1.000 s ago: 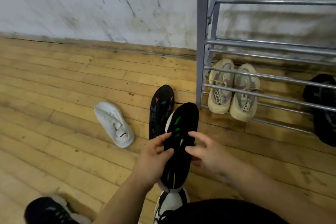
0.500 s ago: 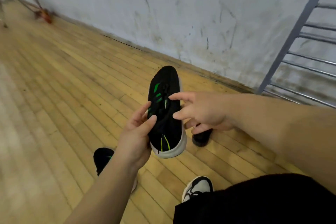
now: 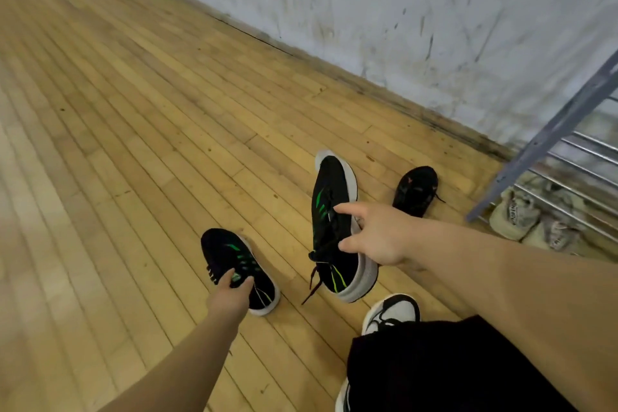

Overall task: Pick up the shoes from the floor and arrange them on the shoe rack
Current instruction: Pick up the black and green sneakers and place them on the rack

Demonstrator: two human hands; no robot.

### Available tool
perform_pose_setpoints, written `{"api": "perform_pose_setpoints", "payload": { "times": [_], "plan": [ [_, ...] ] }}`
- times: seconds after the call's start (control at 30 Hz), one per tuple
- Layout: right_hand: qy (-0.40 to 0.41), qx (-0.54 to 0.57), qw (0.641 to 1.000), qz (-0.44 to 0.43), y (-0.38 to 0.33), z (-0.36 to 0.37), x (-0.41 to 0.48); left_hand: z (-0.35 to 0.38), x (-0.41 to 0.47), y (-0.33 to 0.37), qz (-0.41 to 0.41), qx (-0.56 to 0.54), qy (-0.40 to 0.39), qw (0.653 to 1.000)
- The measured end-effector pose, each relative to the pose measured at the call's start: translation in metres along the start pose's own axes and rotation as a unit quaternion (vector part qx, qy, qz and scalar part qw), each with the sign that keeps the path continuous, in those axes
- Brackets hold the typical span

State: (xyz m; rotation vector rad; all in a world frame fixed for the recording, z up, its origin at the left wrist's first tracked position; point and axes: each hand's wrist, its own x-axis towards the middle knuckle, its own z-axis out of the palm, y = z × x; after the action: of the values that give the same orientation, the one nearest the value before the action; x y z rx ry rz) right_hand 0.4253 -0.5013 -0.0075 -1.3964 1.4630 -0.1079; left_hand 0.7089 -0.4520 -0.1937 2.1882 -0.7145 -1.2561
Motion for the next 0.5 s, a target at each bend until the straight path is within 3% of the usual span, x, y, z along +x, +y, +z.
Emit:
{"api": "perform_pose_setpoints", "payload": {
  "times": [0.17,0.5],
  "plan": [
    [0.008,-0.017,0.999,0.026,0.002,-0.005,0.022,0.012,0.03,-0.028,-0.055,0.0,-0.01,0.998],
    [-0.018,-0.053,0.998,0.032,-0.001,-0.015,0.049,0.02,0.04,-0.032,0.013,0.142,0.026,0.989]
  ]
}}
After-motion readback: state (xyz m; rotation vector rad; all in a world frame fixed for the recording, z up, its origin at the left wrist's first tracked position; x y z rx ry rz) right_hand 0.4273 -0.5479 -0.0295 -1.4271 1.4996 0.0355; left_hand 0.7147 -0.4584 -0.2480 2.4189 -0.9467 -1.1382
